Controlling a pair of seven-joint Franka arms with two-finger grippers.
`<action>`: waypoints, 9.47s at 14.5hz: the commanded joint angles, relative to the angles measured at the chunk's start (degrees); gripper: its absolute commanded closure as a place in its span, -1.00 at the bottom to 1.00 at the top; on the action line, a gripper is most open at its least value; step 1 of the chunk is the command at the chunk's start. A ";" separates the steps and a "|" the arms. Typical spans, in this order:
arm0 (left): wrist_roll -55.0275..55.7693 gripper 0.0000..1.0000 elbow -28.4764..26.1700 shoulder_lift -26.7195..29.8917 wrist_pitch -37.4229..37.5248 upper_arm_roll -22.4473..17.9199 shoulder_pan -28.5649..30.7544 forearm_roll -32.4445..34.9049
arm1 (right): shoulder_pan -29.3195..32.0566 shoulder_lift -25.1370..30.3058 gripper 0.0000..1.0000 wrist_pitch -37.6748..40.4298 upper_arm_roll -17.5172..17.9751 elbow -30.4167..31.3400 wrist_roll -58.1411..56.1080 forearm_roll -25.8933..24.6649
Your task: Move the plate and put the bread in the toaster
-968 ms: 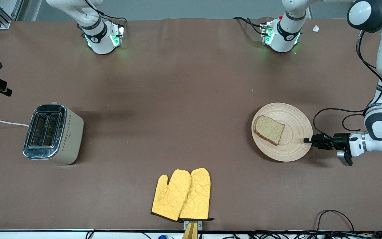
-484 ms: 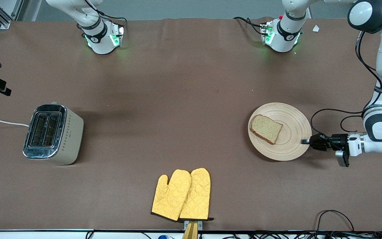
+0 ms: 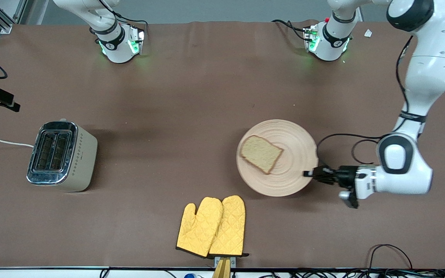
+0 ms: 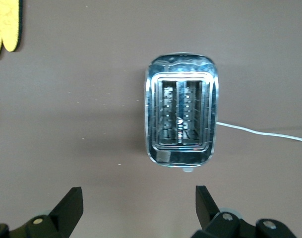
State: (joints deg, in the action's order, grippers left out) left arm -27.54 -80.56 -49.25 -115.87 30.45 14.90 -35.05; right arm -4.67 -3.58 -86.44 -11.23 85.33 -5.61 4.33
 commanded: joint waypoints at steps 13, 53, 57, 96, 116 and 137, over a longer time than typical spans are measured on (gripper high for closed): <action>1.11 0.97 8.31 -14.20 -36.97 0.57 -34.68 -22.68 | -11.58 -18.66 -1.00 -22.37 0.24 12.66 13.77 6.83; 28.58 -1.00 7.36 40.19 30.97 -11.00 -6.36 39.11 | -25.47 -16.11 0.06 -50.76 0.06 37.01 32.15 5.69; 28.77 -1.00 -5.79 48.69 24.05 -20.08 -12.35 34.26 | -25.47 -16.72 0.06 -51.46 0.06 36.93 32.15 5.69; 31.93 -1.00 -14.36 53.73 18.67 -20.35 -11.83 34.34 | -24.95 -16.73 0.99 -0.07 -3.80 2.76 29.00 -15.37; 31.84 -1.00 -14.45 53.73 18.75 -20.35 -11.83 34.34 | -20.90 -22.70 0.97 1.10 -3.63 3.35 15.01 -51.88; 31.93 -1.00 -14.54 53.65 19.46 -20.35 -11.83 34.34 | -20.82 -23.49 0.96 3.12 -3.45 3.53 19.14 -50.47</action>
State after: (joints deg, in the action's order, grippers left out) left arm 4.71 -95.80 4.69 -97.11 10.20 3.03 -0.05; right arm -26.00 -27.02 -83.20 -15.04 88.18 12.10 -46.07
